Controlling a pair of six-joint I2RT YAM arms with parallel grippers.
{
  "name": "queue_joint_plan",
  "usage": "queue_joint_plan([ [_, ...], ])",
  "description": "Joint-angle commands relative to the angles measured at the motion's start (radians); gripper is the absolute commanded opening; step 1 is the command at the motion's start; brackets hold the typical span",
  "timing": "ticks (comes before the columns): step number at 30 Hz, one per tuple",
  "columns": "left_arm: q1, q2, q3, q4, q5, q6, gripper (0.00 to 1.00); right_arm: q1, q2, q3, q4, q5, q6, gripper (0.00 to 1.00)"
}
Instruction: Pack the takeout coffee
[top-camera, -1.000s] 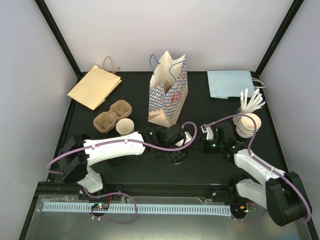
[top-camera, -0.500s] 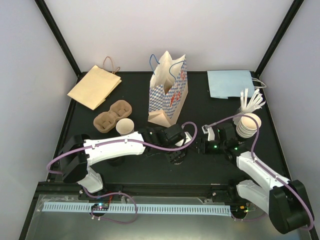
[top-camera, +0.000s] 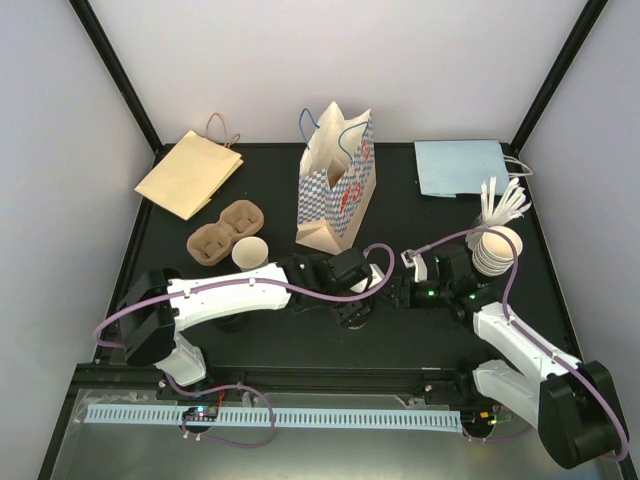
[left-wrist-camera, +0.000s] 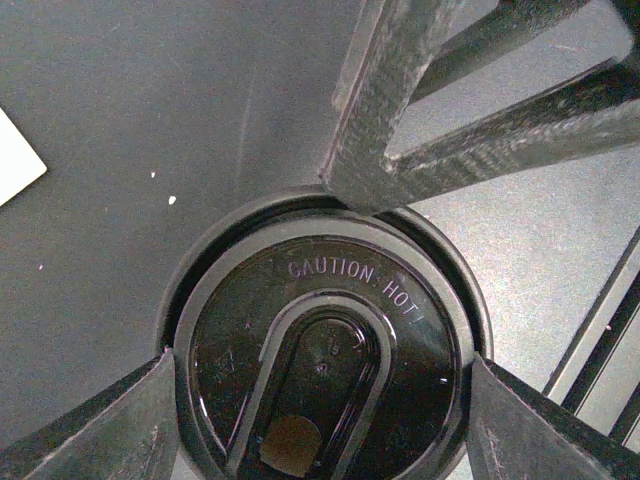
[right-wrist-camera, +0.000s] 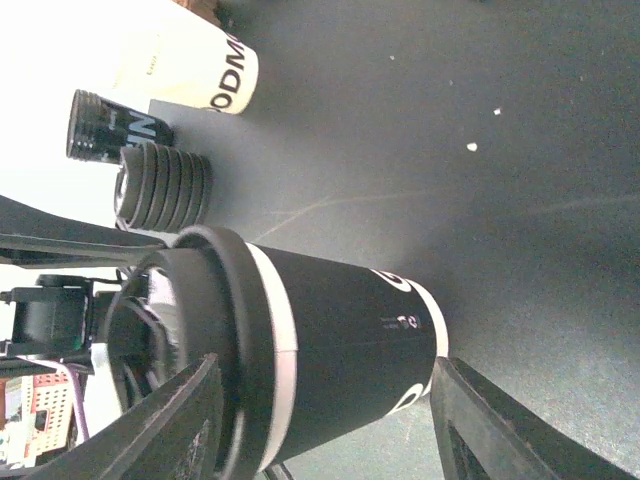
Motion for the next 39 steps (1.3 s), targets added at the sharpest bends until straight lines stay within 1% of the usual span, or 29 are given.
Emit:
queue_joint_plan([
  [1,-0.003,0.041,0.008,-0.057,0.06,0.007,0.67,0.005,0.055,-0.022,0.013,-0.035,-0.033,0.59],
  [5,-0.004,0.045,0.011,-0.058,0.069,0.005,0.67,0.006,0.108,-0.027,-0.009,0.01,-0.046,0.59],
  [9,-0.004,0.046,0.014,-0.061,0.067,0.001,0.67,0.005,0.124,-0.021,-0.051,0.108,-0.036,0.59],
  [12,-0.004,0.039,0.019,-0.063,0.057,-0.007,0.68,0.005,0.097,-0.021,-0.047,0.089,-0.037,0.6],
  [17,-0.003,0.01,0.036,-0.063,0.032,-0.024,0.81,0.005,-0.008,0.02,-0.089,0.085,-0.055,0.64],
  [20,-0.002,-0.007,0.065,-0.071,0.014,-0.034,0.86,0.006,-0.034,0.052,-0.114,0.078,-0.073,0.65],
  [28,-0.002,-0.028,0.13,-0.094,0.007,-0.032,0.88,0.007,-0.029,0.094,-0.144,0.057,-0.102,0.65],
  [34,-0.002,-0.027,0.132,-0.098,0.012,-0.034,0.98,0.005,-0.051,0.135,-0.191,0.082,-0.127,0.66],
  [39,-0.002,-0.05,0.147,-0.102,0.006,-0.045,0.99,0.007,-0.057,0.156,-0.225,0.101,-0.137,0.67],
])
